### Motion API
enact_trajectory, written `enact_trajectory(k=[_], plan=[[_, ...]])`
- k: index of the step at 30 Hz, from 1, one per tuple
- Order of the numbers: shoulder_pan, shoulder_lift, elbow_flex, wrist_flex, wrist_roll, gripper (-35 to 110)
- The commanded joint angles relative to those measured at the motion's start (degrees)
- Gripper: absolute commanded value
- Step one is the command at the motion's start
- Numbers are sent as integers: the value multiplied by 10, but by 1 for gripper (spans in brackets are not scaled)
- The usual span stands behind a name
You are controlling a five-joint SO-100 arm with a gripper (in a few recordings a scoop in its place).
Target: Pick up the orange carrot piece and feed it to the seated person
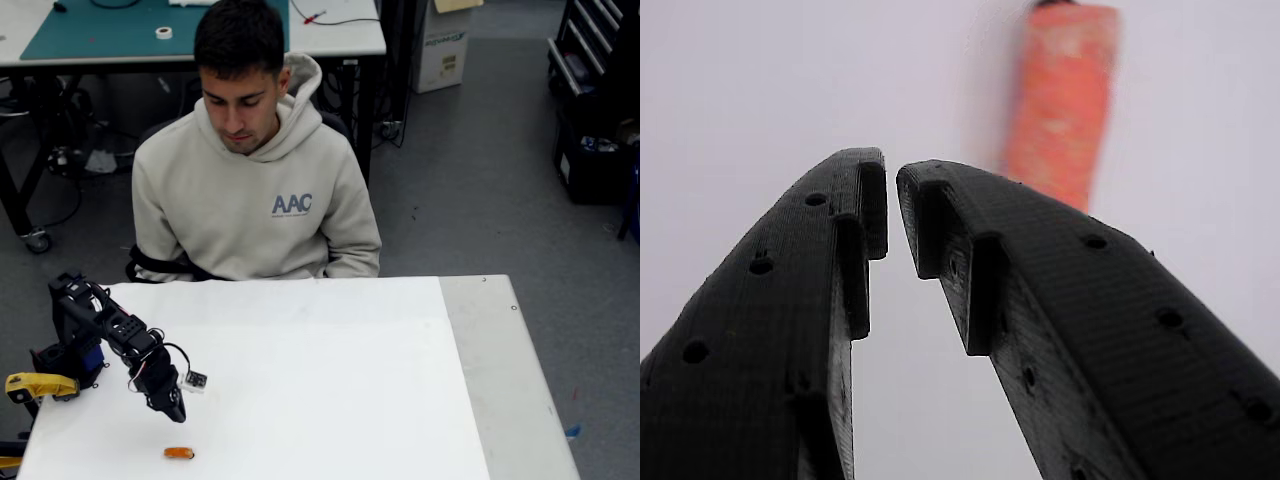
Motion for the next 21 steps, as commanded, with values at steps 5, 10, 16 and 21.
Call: enact_trajectory(k=[5,10,16,21], plan=[[59,-18,-68,0,-56,-2],[62,-54,-102,0,-71,-2],[63,-72,-126,0,-74,-2],[63,-76,-124,0,-75,-1]])
